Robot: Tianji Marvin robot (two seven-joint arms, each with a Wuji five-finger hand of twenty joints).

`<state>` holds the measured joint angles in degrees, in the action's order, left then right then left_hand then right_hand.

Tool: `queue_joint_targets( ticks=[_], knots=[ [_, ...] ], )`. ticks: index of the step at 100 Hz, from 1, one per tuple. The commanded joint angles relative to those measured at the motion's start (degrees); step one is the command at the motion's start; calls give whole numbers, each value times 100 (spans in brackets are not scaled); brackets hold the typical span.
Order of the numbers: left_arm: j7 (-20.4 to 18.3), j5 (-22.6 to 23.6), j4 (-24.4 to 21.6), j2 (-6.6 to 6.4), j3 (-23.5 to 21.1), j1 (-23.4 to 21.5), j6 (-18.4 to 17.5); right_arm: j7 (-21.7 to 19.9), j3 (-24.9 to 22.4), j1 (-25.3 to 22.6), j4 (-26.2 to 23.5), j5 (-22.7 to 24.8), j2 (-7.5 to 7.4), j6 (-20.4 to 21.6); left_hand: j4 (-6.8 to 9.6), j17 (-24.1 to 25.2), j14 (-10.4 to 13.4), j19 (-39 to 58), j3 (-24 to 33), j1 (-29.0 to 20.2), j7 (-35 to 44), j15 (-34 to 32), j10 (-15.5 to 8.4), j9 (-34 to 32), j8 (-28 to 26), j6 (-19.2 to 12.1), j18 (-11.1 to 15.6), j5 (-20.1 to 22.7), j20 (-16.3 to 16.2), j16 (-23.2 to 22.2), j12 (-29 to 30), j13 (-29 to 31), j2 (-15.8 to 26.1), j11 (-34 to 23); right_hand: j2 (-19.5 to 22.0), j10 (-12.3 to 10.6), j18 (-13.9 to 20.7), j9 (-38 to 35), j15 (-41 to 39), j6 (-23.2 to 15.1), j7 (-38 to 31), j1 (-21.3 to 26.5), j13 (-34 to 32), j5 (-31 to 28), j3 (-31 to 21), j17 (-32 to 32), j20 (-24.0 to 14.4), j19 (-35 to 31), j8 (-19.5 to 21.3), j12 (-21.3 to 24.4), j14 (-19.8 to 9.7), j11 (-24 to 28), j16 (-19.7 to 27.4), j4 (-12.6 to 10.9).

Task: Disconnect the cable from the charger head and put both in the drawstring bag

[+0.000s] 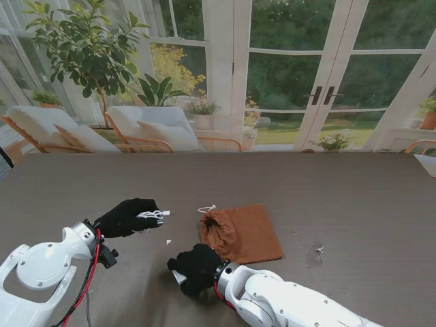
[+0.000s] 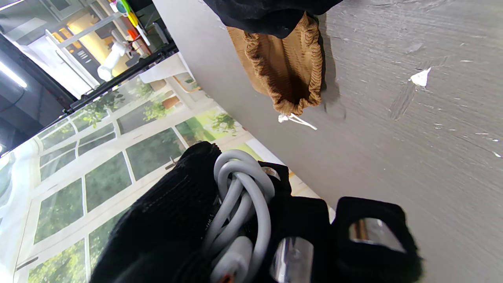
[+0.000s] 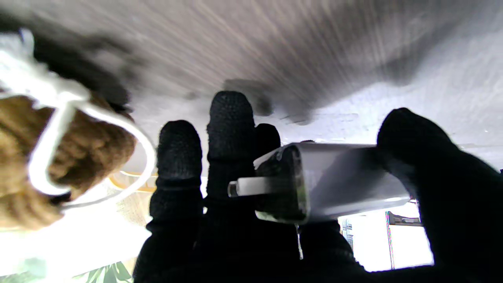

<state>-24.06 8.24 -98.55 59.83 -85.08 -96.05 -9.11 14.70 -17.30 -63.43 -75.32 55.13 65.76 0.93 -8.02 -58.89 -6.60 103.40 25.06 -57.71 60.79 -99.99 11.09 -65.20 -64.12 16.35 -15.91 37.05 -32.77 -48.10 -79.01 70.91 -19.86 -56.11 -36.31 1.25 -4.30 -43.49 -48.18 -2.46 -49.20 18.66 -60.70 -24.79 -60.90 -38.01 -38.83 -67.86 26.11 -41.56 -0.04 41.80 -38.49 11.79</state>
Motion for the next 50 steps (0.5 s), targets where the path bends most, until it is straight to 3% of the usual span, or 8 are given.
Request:
queue_joint_targets(
  ticks=[1,50],
  knots=[
    [-116,-15,-5,5,-1,-8,19,-112,-9,-41,-87,46,-21,19,474,-277,268,1513,1260,-984,1620,-667,-68,-671,-238,-711,-81,598,69,44,-124,186,766,-613,-151,-122,9,233,36,-362,64,93,176,221,-447,647,253,144,175,97,-27,-4,97,-335],
    [-138,-20,5,0,-9,-15,14,-314,-48,-81,-222,91,-111,33,478,-277,262,1515,1275,-969,1594,-668,-59,-673,-217,-711,-84,607,68,46,-123,186,754,-610,-570,-110,-126,602,553,-340,348,2,713,498,-218,1051,376,410,64,214,157,-168,355,-315]
  ],
)
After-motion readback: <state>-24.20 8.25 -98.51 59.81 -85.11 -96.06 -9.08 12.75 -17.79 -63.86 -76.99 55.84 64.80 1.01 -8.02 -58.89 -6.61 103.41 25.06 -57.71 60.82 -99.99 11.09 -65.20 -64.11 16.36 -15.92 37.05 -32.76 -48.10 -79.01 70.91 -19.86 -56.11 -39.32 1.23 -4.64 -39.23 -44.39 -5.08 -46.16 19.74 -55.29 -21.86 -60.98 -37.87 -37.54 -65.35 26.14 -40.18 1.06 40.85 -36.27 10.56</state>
